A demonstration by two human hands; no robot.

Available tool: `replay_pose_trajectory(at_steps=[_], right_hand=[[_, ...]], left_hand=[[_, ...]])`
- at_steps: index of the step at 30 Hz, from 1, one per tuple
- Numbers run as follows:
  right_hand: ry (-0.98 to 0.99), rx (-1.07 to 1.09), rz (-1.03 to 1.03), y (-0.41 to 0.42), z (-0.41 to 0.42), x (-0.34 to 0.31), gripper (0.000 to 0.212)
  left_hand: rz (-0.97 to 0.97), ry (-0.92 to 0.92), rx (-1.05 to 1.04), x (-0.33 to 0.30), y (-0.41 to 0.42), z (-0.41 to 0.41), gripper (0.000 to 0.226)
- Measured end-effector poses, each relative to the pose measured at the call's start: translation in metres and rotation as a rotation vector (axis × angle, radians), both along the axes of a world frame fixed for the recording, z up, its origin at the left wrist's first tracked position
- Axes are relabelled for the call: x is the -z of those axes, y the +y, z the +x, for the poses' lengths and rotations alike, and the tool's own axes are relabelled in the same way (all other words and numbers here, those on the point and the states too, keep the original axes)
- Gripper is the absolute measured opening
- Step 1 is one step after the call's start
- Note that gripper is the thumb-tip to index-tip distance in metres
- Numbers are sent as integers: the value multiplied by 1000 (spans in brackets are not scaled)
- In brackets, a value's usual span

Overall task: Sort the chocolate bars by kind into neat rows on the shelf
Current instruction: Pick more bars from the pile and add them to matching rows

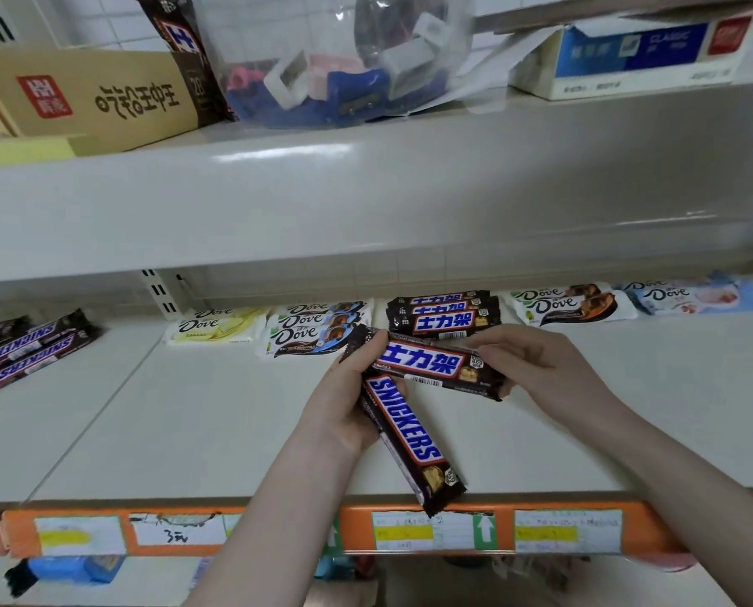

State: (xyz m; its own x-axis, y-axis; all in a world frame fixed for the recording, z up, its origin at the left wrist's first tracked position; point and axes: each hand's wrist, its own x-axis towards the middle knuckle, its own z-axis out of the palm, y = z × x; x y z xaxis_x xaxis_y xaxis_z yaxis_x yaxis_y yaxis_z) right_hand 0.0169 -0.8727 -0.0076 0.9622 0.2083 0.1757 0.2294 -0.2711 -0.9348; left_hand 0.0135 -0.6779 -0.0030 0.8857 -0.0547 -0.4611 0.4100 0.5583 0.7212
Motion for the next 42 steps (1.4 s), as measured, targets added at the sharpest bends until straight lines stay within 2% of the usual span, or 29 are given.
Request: replay_pose_trajectory(at_steps=[2, 7, 10, 16, 20, 25, 34, 42], right_hand=[[-43, 28, -70, 1, 0, 1, 17], [-360, -61, -600, 2, -1, -1, 46], [-489, -52, -732, 0, 3, 4, 53], [-514, -16, -806, -6, 20, 5, 47], [-517, 29, -878, -18, 45, 6, 46], [-486, 17, -952, -17, 67, 8, 40], [-401, 18, -912, -13, 81, 19, 45], [-453, 28, -903, -16, 81, 24, 44]], left_hand=[[1, 22, -3, 0, -3, 0, 15], [-2, 64, 28, 2, -6, 1, 16], [5, 79, 55, 2, -8, 2, 16], [-86, 118, 81, 2, -10, 5, 15], [-179, 104, 26, 5, -4, 10, 3], [-224, 82, -83, 6, 1, 14, 16], [-287, 58, -152, 4, 6, 14, 15], [-300, -49, -127, 7, 7, 18, 18]])
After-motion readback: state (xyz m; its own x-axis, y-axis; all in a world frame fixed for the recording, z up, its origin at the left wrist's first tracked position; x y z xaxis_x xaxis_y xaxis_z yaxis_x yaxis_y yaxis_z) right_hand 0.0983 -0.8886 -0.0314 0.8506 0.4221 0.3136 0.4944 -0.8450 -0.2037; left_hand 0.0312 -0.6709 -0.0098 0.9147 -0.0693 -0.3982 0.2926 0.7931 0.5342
